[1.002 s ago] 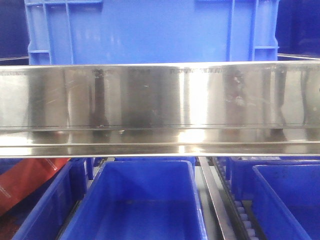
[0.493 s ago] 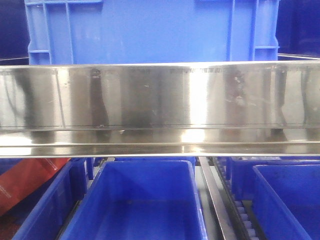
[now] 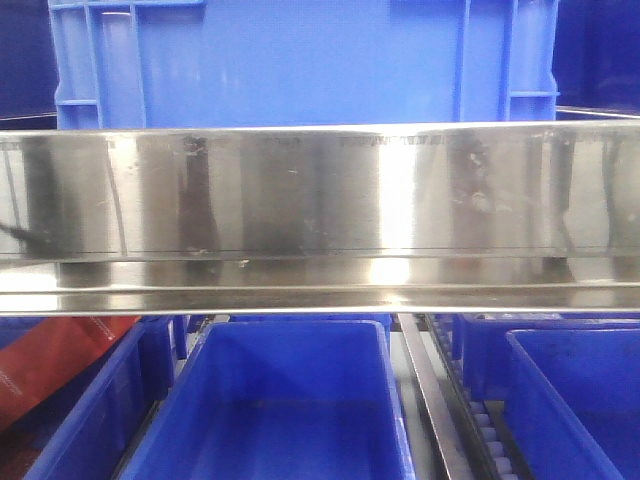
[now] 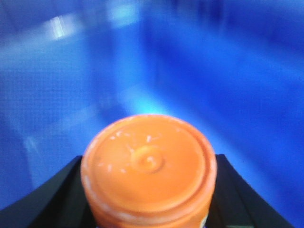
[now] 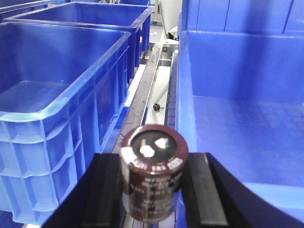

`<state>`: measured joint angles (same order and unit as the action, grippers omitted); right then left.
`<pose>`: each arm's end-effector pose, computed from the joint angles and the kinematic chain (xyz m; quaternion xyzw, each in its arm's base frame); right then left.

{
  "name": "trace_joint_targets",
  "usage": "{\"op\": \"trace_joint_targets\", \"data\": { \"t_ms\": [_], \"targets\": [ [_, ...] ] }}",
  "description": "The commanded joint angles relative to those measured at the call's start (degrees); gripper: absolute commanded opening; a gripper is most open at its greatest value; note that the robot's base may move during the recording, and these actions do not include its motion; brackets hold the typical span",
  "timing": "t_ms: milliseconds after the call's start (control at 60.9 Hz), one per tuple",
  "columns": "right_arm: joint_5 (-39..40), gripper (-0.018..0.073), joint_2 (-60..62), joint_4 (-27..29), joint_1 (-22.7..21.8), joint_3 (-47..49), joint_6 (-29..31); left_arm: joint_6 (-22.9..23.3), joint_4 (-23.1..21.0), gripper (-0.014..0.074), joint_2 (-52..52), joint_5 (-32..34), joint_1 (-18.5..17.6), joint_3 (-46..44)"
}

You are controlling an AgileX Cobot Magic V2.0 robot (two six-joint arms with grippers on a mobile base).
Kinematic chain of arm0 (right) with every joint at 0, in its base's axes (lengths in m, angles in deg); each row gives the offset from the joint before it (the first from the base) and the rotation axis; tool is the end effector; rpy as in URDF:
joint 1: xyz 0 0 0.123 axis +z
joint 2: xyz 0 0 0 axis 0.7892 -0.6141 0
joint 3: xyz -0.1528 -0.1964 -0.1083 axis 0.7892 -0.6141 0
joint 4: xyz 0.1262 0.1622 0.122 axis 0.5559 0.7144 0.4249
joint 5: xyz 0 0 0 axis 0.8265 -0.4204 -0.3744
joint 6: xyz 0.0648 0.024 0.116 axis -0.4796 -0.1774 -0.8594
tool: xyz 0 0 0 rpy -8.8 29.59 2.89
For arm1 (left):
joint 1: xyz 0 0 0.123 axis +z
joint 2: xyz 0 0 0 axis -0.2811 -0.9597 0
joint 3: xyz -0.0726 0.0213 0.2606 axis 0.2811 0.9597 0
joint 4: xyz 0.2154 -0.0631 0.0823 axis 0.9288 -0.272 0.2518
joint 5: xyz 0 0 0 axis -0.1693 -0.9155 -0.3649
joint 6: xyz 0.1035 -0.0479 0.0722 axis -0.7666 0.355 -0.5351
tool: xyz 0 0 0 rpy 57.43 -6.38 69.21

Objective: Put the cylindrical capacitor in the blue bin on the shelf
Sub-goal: 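Lower the orange capacitor into a blue bin and open left gripper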

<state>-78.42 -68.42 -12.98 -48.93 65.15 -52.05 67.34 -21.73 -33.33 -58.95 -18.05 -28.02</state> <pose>0.1480 0.0246 0.3892 -0.0659 0.7917 0.0599 0.6044 0.3533 -0.2409 0.3754 0.2908 0.8171 -0.1245 0.4820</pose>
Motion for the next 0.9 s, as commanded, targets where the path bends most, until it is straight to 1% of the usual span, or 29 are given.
{"op": "trace_joint_targets", "data": {
  "t_ms": [0,33,82,181,213,312,345,411,558,640,690,739,755,788,837,887],
  "targets": [
    [2.44,-0.0162,0.34,0.74,0.17,-0.04,0.49,-0.27,-0.04,-0.0066,-1.67,1.42,-0.29,-0.78],
    [2.59,-0.0162,0.34,1.07,0.17,-0.04,0.49,-0.27,-0.04,-0.0033,-2.21,1.42,-0.29,-0.78],
    [2.68,-0.0162,0.34,1.74,0.17,-0.04,0.49,-0.27,-0.42,0.0045,-2.87,1.33,-0.29,-0.78],
    [2.68,-0.0162,0.34,2.17,0.17,-0.04,0.49,-0.27,-0.42,0.0242,-3.65,1.19,-0.29,-0.78],
    [2.68,-0.0162,0.34,2.29,0.17,-0.04,0.49,-0.27,-0.42,0.0337,-3.94,1.19,-0.29,-0.78],
    [2.68,-0.0162,0.34,2.47,0.17,-0.04,0.49,-0.27,-0.42,0.0515,-3.91,1.19,-0.29,-0.78],
    [2.68,-0.0162,0.34,2.52,0.17,-0.04,0.49,-0.27,-0.42,0.0563,-3.91,1.19,-0.29,-0.87],
    [2.68,-0.0162,0.34,2.52,0.17,-0.04,0.49,-0.27,-0.42,0.0606,-3.54,1.11,-0.29,-0.87],
    [2.22,-0.0162,0.34,2.51,0.17,-0.04,0.49,-0.27,-0.42,0.0573,-0.63,-0.19,-0.29,-0.87],
    [1.82,-0.0162,0.34,2.65,0.17,-0.04,0.49,-0.27,-0.42,0.0519,2.19,-2.08,-0.29,-0.87],
    [1.82,-0.0162,0.34,2.76,0.17,-0.04,0.49,-0.27,-0.42,0.0454,3.73,-3.29,-0.29,-0.87],
    [1.82,-0.0162,0.34,2.76,0.17,-0.04,0.49,-0.27,-0.42,0.0357,5.65,-4.86,-0.29,-0.87],
    [1.82,-0.0162,0.34,2.76,0.17,-0.04,0.49,-0.27,-0.42,0.0344,6.49,-5.55,-0.16,-0.87],
    [1.71,-0.0162,0.34,2.75,0.17,-0.04,0.49,-0.27,-0.42,0.029,7.63,-6.52,-0.01,-0.87],
    [1.59,-0.0162,0.34,2.75,0.17,-0.04,0.49,-0.27,-0.04,0.0183,9.62,-8.67,0.37,-0.87],
    [1.46,-0.0162,0.34,2.75,0.17,-0.04,0.49,-0.27,0.11,0.0097,11.65,-11.02,0.79,-0.87]
  ]
}}
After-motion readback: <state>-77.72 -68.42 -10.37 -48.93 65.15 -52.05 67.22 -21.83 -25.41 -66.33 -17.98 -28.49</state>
